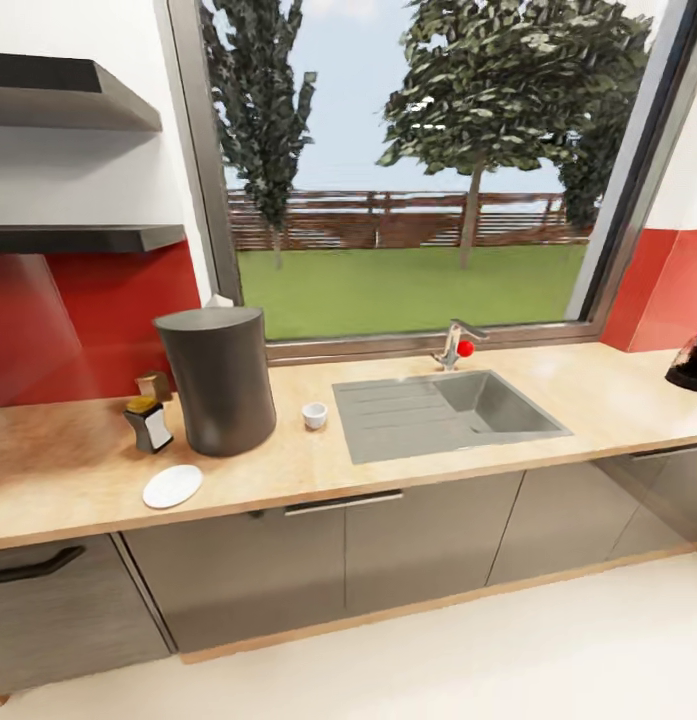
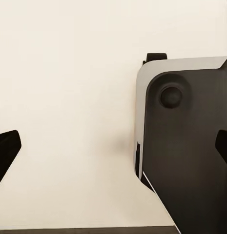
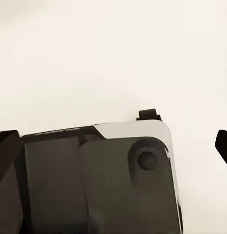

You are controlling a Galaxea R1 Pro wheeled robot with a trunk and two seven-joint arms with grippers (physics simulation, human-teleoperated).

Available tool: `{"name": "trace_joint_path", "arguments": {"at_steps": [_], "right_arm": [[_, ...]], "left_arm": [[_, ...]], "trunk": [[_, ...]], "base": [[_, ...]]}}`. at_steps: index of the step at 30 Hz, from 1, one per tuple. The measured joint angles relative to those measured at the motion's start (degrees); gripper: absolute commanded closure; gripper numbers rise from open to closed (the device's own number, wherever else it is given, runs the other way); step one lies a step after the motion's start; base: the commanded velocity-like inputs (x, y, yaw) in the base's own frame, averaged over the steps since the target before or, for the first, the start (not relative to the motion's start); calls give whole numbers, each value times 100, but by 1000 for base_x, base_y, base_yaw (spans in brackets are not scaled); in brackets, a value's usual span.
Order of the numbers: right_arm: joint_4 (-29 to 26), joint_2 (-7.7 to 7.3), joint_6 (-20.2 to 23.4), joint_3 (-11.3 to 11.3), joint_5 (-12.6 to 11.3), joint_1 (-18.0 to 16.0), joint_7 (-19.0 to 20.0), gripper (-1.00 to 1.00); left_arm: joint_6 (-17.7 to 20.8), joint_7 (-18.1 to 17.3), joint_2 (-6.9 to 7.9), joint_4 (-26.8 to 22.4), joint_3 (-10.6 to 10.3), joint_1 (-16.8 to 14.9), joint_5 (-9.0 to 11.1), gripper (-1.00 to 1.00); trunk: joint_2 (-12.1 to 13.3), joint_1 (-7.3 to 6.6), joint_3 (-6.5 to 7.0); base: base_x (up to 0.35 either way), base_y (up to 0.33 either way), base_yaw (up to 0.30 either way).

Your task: Set up a coffee station on the kitchen countertop: keep the coffee maker on the countertop, move the bottle of coffee from the kitchen shelf to the counter next to the coffee maker, place a paper coffee filter on top of the coffee maker, put the saucer next to the coffee maker with the coffee cup on the saucer, and place the electric kettle next to the coffee maker.

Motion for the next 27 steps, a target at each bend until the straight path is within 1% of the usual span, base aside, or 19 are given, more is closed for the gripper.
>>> {"name": "trace_joint_path", "arguments": {"at_steps": [7,12,18,23,25,26,27], "right_arm": [[3,-4,1,0,0,0,-15,-100],[-4,-108,1,-2,-10,0,13,-100],[-5,-116,14,0,-6,0,21,-100],[-4,-94,6,8,2,0,13,-100],[-4,-82,6,8,4,0,7,-100],[-3,-74,5,9,8,0,1,-100],[-4,-72,4,9,9,0,-4,-100]], "left_arm": [[0,0,0,0,0,0,0,-100],[0,0,0,0,0,0,0,-100],[0,-2,-6,3,0,0,9,-100],[-1,-8,-138,6,13,0,19,-100],[1,-13,-239,8,14,0,14,-100],[13,-17,-325,11,-5,4,-21,-100],[18,-17,-324,10,-20,7,-34,-100]], "trunk": [[0,0,0],[0,0,0],[0,0,-4],[0,0,-15],[0,0,-21],[0,0,-23],[0,-1,-27]], "base": [[0,0,-300],[0,0,-300],[0,0,-300],[0,0,-300],[0,0,-300],[64,-39,-299],[94,-59,-299]]}}
